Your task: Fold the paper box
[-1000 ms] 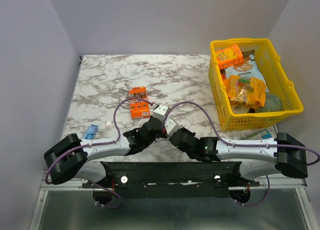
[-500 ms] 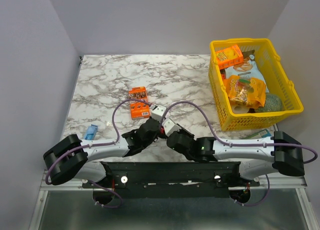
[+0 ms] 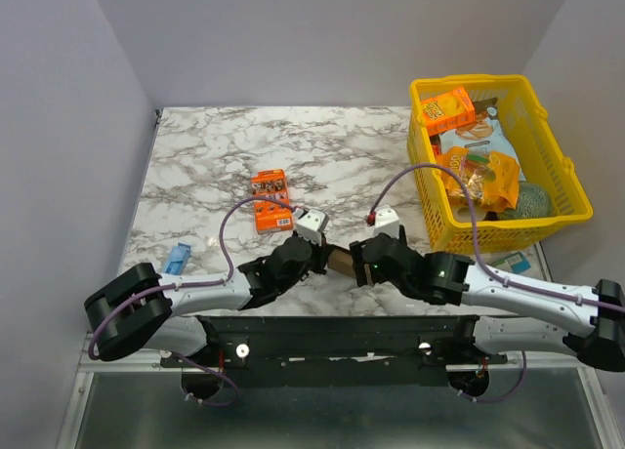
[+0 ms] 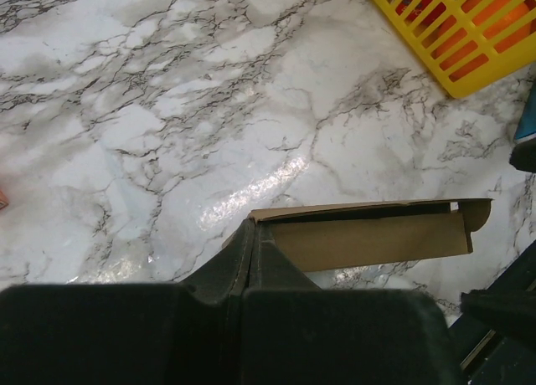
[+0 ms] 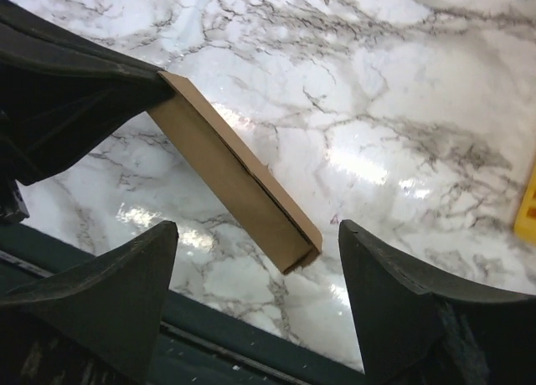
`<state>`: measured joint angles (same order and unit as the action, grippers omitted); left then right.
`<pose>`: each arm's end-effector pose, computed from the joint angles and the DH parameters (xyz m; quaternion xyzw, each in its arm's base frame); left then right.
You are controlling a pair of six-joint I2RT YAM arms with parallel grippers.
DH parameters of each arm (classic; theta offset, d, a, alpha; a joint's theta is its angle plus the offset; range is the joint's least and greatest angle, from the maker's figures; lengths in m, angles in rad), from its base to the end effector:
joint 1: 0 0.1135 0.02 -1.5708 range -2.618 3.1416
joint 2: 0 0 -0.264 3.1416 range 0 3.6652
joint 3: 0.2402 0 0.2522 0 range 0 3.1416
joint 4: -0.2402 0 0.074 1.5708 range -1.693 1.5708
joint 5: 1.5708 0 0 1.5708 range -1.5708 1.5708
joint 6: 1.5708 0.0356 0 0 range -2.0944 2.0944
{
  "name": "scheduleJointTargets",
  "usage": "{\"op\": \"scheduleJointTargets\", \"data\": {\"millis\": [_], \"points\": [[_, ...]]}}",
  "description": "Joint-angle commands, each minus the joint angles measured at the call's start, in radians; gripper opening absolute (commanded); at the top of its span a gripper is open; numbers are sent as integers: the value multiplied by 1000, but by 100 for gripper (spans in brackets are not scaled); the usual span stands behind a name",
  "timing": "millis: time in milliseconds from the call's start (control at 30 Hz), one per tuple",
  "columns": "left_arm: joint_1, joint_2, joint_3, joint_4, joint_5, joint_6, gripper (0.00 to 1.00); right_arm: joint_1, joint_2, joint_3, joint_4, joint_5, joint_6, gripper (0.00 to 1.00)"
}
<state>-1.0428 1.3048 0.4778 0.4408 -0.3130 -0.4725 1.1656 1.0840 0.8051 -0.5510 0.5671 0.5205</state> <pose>0.1407 -0.2195 0.1879 0.1470 0.8109 -0.2850 0.4895 0.1038 0.1935 0.2603 -0.1876 0.8809 0.0861 0.4259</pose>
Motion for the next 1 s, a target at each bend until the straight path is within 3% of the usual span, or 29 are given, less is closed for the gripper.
{"op": "scheduleJointTargets", "data": {"millis": [0, 100, 133, 267, 400, 433, 567, 700, 967], "points": [[-13, 7, -51, -270, -70, -55, 0, -37, -93, 17, -119, -64, 300, 86], [-13, -24, -67, -278, -100, -51, 0, -61, -144, 9, -83, -76, 389, 97], [-13, -33, -70, -277, -101, -43, 0, -107, -153, -7, -38, -146, 430, 97], [-13, -59, -79, -277, -104, -29, 0, -240, -199, -118, 130, -334, 562, 90], [-14, -55, -73, -274, -87, -18, 0, -271, -190, -168, 247, -343, 582, 84], [-16, -52, -70, -280, -87, -14, 0, -273, -185, -172, 258, -336, 567, 76], [-20, -39, -41, -300, -90, -2, 0, -273, -167, -169, 253, -306, 484, 48], [-22, -13, -10, -329, -92, 0, 0, -273, -179, -164, 205, -285, 417, 45], [-31, 25, 30, -344, -89, 3, 0, -271, -228, -110, -67, -202, 389, 43]]}}
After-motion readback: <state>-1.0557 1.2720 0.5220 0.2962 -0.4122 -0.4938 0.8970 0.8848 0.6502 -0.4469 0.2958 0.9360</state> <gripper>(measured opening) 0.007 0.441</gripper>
